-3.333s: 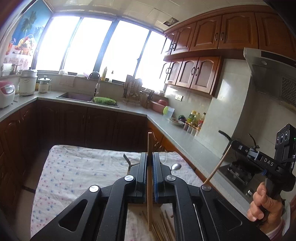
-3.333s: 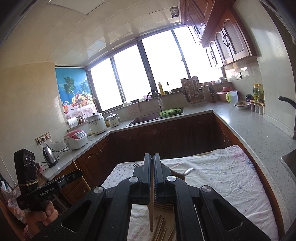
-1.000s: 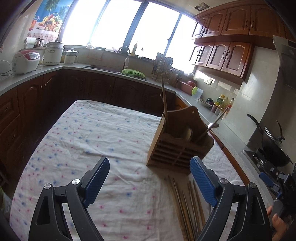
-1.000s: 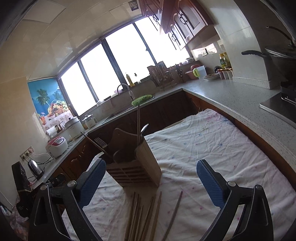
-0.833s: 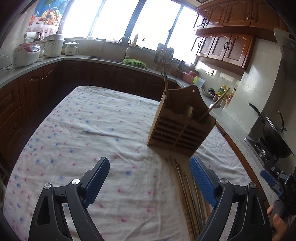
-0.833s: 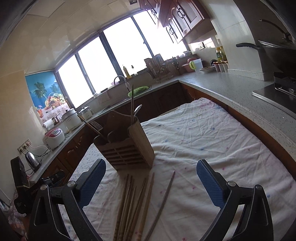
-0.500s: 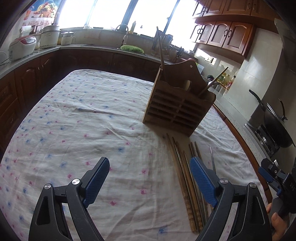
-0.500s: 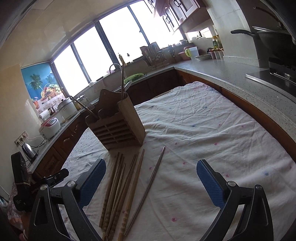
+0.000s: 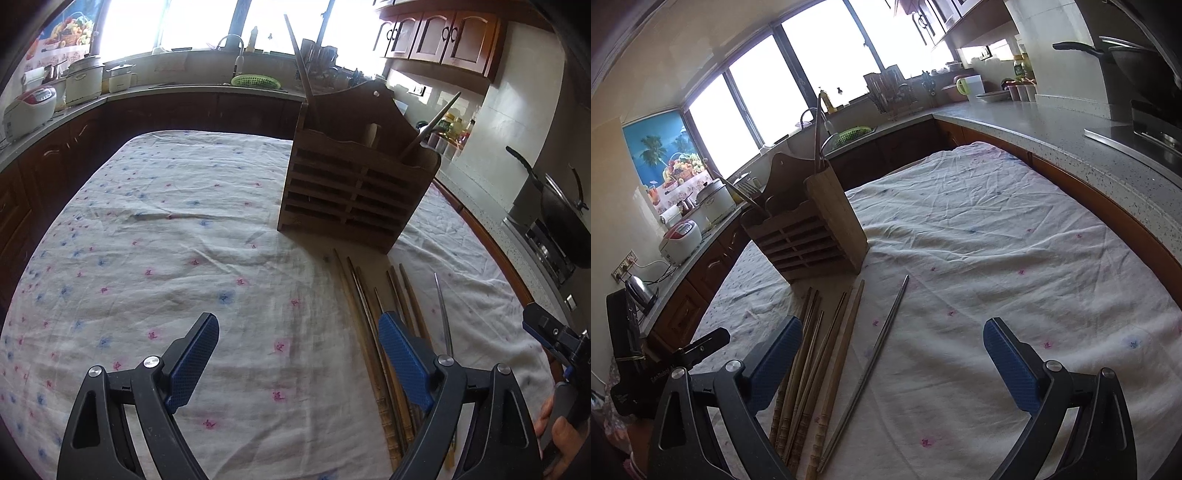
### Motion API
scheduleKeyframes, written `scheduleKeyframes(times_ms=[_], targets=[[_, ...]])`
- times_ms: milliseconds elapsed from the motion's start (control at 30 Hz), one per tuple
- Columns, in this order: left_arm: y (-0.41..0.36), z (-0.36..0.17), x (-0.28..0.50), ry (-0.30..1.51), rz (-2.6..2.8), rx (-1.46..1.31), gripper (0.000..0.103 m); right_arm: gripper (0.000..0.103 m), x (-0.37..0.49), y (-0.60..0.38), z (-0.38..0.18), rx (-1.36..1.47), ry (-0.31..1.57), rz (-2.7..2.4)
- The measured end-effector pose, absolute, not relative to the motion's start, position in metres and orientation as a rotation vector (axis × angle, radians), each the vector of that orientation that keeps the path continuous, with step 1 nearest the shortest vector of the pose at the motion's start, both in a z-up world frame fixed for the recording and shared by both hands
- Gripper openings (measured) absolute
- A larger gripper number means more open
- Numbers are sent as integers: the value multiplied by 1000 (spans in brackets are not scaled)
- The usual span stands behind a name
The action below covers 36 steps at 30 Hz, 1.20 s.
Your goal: Organize utensils
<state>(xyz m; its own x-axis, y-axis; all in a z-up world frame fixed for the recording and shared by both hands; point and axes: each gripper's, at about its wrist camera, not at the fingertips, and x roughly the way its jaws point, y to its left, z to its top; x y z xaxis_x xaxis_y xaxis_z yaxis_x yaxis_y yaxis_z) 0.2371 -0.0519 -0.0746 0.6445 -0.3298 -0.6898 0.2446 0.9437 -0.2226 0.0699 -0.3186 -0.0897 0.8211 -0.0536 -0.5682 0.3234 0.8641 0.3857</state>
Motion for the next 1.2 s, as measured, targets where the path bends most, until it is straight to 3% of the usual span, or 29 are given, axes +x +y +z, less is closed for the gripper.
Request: scheduleKeyframes(times_ms=[200,300,467,600,767,1100,1167,1200], targets=[[-76,-79,266,856,-345,-74,80,97,89,-325,-95,489,632,-226],[-87,-82,281,867,-360,-63,76,89,98,-326,-97,480,653,-232],[-101,-90,306,893,-377,-37,60,74,114,-325,-102,459,696,-249],[-110,-97,324,920,-394,-23,55,63,128,-325,-107,456,726,-246],[-121,-109,343,955,-401,7,36,52,144,-325,-115,454,766,-251],[-148,-124,350,947,-391,164,31,32,180,-316,-136,341,850,-288],[-151,-125,347,935,-407,178,20,28,182,-313,-136,311,862,-306],[-152,-125,346,935,-415,181,15,20,183,-312,-137,294,865,-318]])
